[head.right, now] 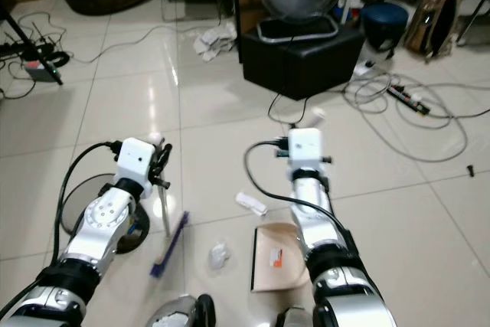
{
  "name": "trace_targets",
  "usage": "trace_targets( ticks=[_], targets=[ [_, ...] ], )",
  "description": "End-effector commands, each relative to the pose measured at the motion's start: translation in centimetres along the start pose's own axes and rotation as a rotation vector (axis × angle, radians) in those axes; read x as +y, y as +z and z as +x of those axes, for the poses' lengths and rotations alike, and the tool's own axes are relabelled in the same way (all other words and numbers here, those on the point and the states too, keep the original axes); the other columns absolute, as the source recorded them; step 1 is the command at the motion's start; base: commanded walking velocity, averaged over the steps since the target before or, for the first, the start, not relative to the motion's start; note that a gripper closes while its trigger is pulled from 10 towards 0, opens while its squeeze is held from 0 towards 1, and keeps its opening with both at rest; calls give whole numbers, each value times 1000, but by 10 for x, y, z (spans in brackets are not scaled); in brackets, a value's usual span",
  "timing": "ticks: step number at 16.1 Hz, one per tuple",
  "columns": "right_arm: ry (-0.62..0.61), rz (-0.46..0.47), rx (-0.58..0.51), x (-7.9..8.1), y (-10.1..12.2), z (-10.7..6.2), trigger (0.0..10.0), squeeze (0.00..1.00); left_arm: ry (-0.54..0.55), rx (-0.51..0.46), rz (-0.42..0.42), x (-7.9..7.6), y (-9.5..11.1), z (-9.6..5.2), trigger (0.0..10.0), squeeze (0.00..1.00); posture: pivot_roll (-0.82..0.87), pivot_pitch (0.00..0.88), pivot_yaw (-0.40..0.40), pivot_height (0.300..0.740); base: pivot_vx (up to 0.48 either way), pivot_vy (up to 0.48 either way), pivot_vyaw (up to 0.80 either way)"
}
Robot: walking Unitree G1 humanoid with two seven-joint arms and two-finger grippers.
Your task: Sweep floor
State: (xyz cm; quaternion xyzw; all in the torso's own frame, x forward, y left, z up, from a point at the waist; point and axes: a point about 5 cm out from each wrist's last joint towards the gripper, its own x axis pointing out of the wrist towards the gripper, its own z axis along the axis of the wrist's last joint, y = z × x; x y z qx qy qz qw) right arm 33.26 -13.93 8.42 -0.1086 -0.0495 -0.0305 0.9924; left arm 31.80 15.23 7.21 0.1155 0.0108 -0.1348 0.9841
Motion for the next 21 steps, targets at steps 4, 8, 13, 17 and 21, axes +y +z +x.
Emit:
trace_targets(
  ticks=[4, 8, 13, 17, 21],
  targets=[
    [53, -82, -58, 15, 3, 0, 10000, 0, -35, -30, -53, -11, 11, 7, 10000, 0, 108, 202, 105, 740, 0, 0, 0],
    [8, -71, -20, 15, -11, -11, 10000, 0, -32, -33, -106, -19, 13, 4, 10000, 0, 131, 207, 111, 740, 0, 0, 0],
    [-11, -34, -8, 17, -14, -13, 10000, 0, 18, -19, -325, -26, 23, 8, 10000, 0, 125, 212, 114, 740, 0, 0, 0],
    [-24, -2, -4, 11, -14, -11, 10000, 0, -29, -43, -426, -30, 37, 11, 10000, 0, 117, 201, 113, 740, 0, 0, 0],
    [-42, 43, -12, 1, -11, -7, 10000, 0, -32, -63, -548, -24, 55, 19, 10000, 0, 104, 180, 113, 740, 0, 0, 0]
  ],
)
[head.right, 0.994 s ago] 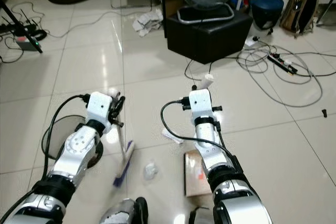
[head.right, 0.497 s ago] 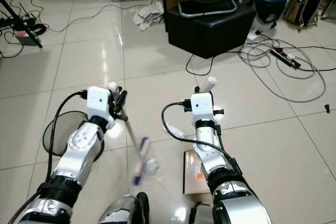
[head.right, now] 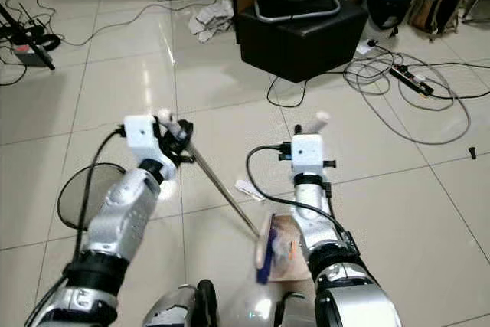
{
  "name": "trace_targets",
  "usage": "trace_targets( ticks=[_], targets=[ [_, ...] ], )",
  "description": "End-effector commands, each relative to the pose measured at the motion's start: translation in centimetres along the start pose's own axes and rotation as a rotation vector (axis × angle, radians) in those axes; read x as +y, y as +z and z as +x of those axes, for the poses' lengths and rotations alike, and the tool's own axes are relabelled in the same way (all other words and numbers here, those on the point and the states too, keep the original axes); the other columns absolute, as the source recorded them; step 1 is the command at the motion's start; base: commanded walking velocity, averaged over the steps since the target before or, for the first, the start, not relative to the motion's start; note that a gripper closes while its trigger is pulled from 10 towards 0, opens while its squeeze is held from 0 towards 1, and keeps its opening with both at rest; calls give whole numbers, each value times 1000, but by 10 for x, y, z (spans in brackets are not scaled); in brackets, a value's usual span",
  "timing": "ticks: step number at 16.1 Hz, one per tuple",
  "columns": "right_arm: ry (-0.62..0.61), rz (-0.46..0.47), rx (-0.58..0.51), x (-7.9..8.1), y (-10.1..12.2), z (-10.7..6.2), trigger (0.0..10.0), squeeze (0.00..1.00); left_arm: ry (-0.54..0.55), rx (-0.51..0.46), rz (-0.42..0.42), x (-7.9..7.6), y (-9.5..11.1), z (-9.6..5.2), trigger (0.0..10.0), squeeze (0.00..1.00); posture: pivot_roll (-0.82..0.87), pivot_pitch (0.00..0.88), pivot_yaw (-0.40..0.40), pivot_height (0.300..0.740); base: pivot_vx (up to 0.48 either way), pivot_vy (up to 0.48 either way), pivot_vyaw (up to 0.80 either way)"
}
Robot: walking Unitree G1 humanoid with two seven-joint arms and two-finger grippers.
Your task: Sweep floor
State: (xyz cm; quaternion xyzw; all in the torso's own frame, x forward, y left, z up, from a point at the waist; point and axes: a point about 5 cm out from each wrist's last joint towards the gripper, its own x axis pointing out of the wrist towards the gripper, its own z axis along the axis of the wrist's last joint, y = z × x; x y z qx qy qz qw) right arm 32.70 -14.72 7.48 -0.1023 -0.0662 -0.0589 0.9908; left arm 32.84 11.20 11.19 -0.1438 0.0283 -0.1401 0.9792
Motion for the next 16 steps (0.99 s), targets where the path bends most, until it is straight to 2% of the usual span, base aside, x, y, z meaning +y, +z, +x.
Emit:
trace_targets(
  ticks=[1, 5, 7, 9, 10, 12, 16],
  targets=[
    [19, 40, 8, 5, 0, 0, 10000, 0, -34, -23, -59, -3, 11, 3, 10000, 0, 100, 165, 111, 740, 0, 0, 0],
    [3, 103, -30, -5, 6, 4, 10000, 0, -72, -35, -64, -1, 24, 8, 10000, 0, 95, 142, 109, 740, 0, 0, 0],
    [-14, 162, -53, -14, 8, 4, 10000, 0, -59, -48, -50, 5, 32, 12, 10000, 0, 93, 125, 112, 740, 0, 0, 0],
    [-25, 180, -62, -21, 7, 4, 10000, 0, -51, -60, -44, 12, 40, 15, 10000, 0, 87, 115, 115, 740, 0, 0, 0],
    [-29, 200, -74, -25, 8, 4, 10000, 0, -14, -73, 8, 23, 46, 18, 10000, 0, 83, 109, 117, 740, 0, 0, 0],
    [-16, 227, -85, -25, 8, 2, 10000, 0, 29, -89, 73, 34, 50, 20, 10000, 0, 80, 105, 119, 740, 0, 0, 0],
    [-7, 257, -98, -26, 9, 2, 10000, 0, 59, -137, 190, 48, 68, 25, 10000, 0, 80, 92, 123, 740, 0, 0, 0]
  ],
)
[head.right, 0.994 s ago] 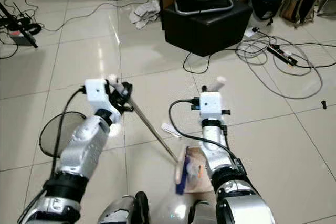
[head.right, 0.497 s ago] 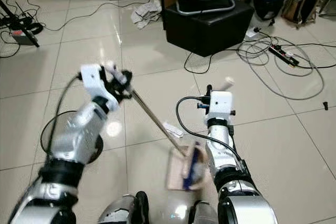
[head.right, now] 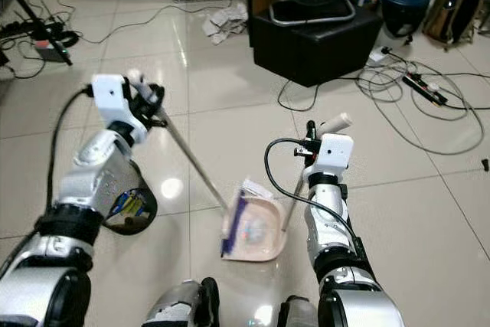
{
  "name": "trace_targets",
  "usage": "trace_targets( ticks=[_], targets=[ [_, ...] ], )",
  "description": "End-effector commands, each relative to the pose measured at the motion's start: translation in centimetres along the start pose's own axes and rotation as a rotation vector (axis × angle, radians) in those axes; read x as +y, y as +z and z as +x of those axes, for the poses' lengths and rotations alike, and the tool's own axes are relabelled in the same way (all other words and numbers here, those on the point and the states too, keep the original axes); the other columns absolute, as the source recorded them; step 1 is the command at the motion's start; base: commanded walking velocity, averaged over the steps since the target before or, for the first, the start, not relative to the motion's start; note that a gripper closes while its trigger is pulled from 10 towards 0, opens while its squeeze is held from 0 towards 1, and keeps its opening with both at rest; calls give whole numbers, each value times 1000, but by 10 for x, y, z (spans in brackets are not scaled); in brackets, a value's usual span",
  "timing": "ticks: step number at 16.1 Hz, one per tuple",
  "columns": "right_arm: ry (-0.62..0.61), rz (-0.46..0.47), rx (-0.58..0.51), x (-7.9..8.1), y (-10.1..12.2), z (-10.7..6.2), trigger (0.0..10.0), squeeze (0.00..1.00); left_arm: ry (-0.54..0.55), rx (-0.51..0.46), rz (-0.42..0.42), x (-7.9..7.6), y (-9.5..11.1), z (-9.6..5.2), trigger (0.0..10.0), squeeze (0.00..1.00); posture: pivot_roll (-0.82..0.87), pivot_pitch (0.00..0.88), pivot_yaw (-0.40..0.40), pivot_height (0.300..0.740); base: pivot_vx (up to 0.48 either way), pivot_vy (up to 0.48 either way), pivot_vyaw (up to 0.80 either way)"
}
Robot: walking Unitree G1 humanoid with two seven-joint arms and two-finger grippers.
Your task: Sweep floor
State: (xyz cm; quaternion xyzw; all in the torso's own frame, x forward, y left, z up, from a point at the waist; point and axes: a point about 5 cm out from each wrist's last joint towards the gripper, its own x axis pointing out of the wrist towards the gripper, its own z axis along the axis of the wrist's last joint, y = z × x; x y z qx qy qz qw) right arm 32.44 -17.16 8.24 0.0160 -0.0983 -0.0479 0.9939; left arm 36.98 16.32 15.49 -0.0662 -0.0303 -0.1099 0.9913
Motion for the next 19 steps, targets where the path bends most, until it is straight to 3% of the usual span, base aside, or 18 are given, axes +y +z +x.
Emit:
trace_targets(
  ticks=[1, 5, 6, 9, 12, 14, 17, 19],
  targets=[
    [1, 18, -47, 1, 6, 1, 10000, 0, 18, -50, 54, 8, 12, 2, 10000, 0, 81, 90, 123, 740, 0, 0, 0],
    [0, 35, -57, -3, 6, -1, 10000, 0, 18, -66, 166, 15, 12, 2, 10000, 0, 81, 83, 126, 740, 0, 0, 0],
    [3, 55, -85, -4, 10, -1, 10000, 0, 25, -27, 237, 20, 2, -2, 10000, 0, 77, 81, 134, 740, 0, 0, 0],
    [-2, 73, -105, -8, 11, -3, 10000, 0, 39, 6, 293, 26, -7, -6, 10000, 0, 75, 77, 143, 740, 0, 0, 0],
    [-36, 97, -155, -15, 16, -10, 10000, 0, -23, 57, 278, 21, -25, -13, 10000, 0, 64, 70, 149, 740, 0, 0, 0],
    [-61, 114, -217, -18, 28, -10, 10000, 0, -3, 86, 265, 23, -38, -21, 10000, 0, 57, 63, 150, 740, 0, 0, 0],
    [-9, 159, -307, -9, 57, -7, 10000, 0, 3, 101, 254, 26, -47, -30, 10000, 0, 42, 44, 151, 740, 0, 0, 0],
    [20, 182, -362, -6, 90, -3, 10000, 0, 10, 115, 246, 32, -58, -46, 10000, 0, 15, 36, 154, 740, 0, 0, 0]
  ],
)
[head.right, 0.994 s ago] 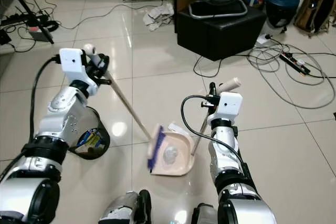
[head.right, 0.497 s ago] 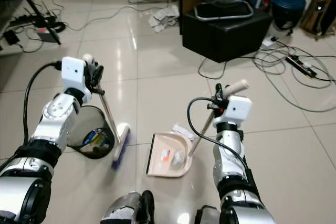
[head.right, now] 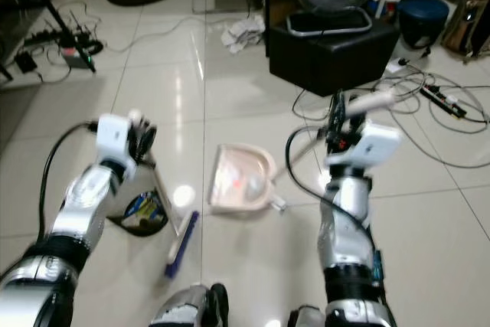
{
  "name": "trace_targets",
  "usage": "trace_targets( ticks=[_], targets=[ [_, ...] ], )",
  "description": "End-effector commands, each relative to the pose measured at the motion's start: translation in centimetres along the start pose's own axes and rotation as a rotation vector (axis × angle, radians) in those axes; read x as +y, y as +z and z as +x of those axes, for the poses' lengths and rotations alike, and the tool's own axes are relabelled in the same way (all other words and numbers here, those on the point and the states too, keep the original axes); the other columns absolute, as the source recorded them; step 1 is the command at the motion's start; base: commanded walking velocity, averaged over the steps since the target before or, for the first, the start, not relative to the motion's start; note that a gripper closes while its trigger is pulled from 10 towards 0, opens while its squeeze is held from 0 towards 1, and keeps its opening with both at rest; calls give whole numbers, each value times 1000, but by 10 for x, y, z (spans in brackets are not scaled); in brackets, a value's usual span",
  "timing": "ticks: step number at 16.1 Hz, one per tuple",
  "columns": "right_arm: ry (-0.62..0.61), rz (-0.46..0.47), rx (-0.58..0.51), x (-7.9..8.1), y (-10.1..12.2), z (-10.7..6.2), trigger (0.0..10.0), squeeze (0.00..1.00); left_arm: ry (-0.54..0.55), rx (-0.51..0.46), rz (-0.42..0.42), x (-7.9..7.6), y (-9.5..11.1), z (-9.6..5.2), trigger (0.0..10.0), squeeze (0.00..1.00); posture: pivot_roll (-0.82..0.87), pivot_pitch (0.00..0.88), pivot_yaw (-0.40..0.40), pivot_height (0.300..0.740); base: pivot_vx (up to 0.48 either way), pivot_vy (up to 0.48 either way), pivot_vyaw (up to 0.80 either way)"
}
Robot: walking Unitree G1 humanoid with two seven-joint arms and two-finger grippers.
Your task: Sweep floor
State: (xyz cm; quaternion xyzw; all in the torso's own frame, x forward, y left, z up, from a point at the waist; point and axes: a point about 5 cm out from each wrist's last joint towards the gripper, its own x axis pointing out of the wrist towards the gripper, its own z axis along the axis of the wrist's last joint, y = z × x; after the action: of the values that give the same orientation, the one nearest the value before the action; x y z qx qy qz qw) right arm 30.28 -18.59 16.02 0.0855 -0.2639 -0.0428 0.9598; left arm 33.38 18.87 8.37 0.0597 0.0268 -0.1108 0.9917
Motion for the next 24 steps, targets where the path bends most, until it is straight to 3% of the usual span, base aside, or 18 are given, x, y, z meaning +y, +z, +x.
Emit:
trace_targets(
  ticks=[1, 3, 4, 7, 9, 15, 19, 24],
  targets=[
    [23, 29, -41, 11, 18, 10, 10000, 0, 16, -25, 8, 10, 1, -9, 10000, 0, 7, 36, 155, 740, 0, 0, 0],
    [12, 44, -21, 13, 26, 17, 10000, 0, 21, -30, 4, 13, -4, -19, 10000, 0, 3, 36, 152, 740, 0, 0, 0],
    [1, 65, -25, 15, 43, 29, 10000, 0, 73, -38, 4, 20, -12, -39, 10000, 0, -5, 28, 126, 740, 0, 0, 0],
    [-3, 88, -30, 19, 67, 45, 10000, 0, 161, -61, -6, 24, -11, -59, 10000, 0, -5, 21, 95, 740, 0, 0, 0],
    [-11, 120, -15, 20, 74, 57, 10000, 0, 177, -89, -5, 19, -5, -62, 10000, 0, 7, 23, 81, 740, 0, 0, 200],
    [-15, 159, 22, 28, 77, 66, 10000, 0, 154, -83, 51, 10, -2, -66, 10000, 0, 13, 18, 82, 740, 0, 0, 723],
    [-66, 162, 23, 24, 77, 68, 10000, 0, 131, -53, 56, 5, -6, -68, 10000, 0, 11, 22, 99, 740, 0, 0, 800],
    [-109, 153, 8, 14, 79, 70, 10000, 0, 115, -35, 44, 0, -9, -69, 10000, 0, 8, 23, 96, 740, 0, 0, 0]
  ],
)
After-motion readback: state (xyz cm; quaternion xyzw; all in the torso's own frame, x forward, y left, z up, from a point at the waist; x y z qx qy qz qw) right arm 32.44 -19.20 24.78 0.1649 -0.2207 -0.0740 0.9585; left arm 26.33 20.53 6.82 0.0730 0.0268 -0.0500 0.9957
